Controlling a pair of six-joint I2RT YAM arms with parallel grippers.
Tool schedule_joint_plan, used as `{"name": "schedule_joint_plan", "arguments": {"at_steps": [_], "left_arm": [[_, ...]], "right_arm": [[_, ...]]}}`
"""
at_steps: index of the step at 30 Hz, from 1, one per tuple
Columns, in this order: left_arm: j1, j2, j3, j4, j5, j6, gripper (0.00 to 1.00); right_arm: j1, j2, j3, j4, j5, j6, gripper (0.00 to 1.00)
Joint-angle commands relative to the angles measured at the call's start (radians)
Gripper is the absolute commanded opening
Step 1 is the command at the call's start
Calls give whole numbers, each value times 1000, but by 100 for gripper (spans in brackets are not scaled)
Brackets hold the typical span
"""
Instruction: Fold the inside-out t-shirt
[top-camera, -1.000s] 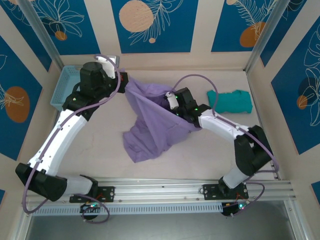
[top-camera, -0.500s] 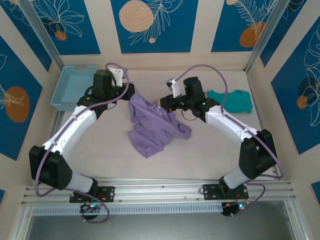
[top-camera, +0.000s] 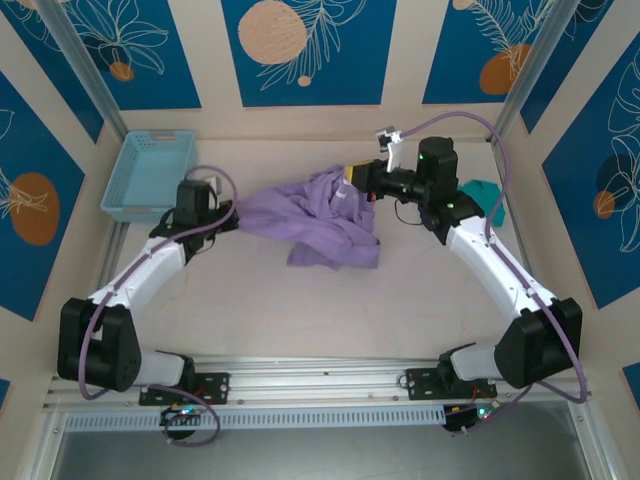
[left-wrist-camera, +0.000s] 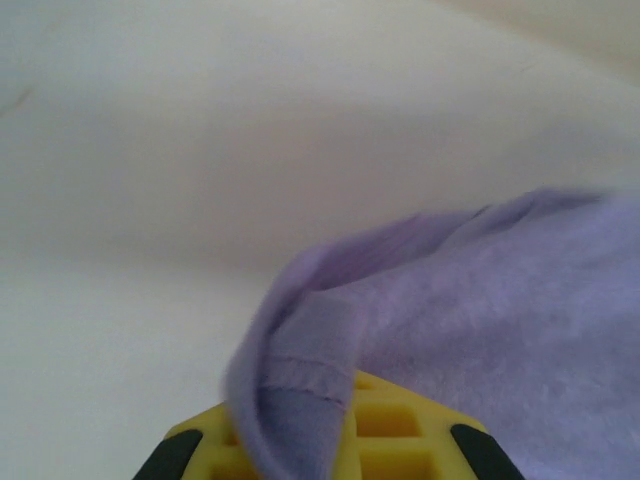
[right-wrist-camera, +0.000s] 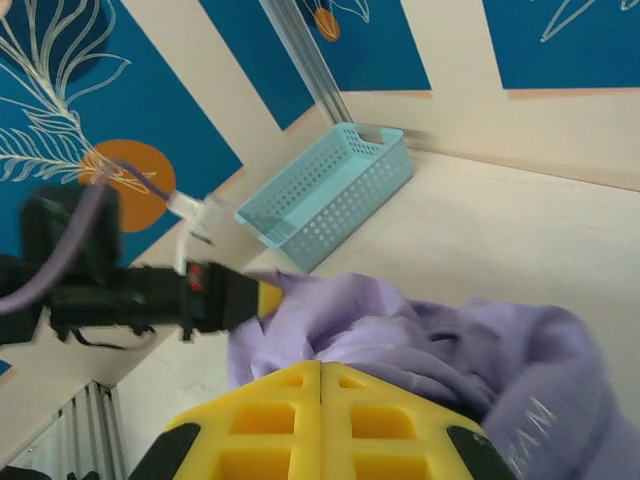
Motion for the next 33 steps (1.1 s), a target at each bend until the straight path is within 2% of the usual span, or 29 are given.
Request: {"name": "schedule_joint_plan", "arguments": {"at_steps": [1,3,6,8,11,18,25,27,29,33], "left_arm": [[19,-10,-100,84,-90,-65,0],[11,1,-120,108,-2,-68,23],[-44,-14,-108,90,45,-28,45],[-100,-42,-93,71,22,12,54],[-180,-57,-65,91,69,41,61],[-355,48,37,202,282,10,64],[-418,100,48,331,369,-17,64],[-422,113,52,349,377,-14,61],[-424,135,64,337,367,-3,50],[-414,187,146,146,243,90,11]], "right_arm": [[2,2,-64,37,-52,22,0],[6,14,-90,42,-56,12,0],[11,29,-123,53,-73,-10,0],[10,36,-138,51,-77,-24,0],[9,38,-155,43,-75,-33,0],[8,31,-154,13,-53,-41,0],[9,32,-138,-19,-34,-52,0],[9,36,-137,-20,-34,-47,0],[8,31,-134,-22,-36,-46,0],[-11,-16,-111,-59,-41,-65,0]]}}
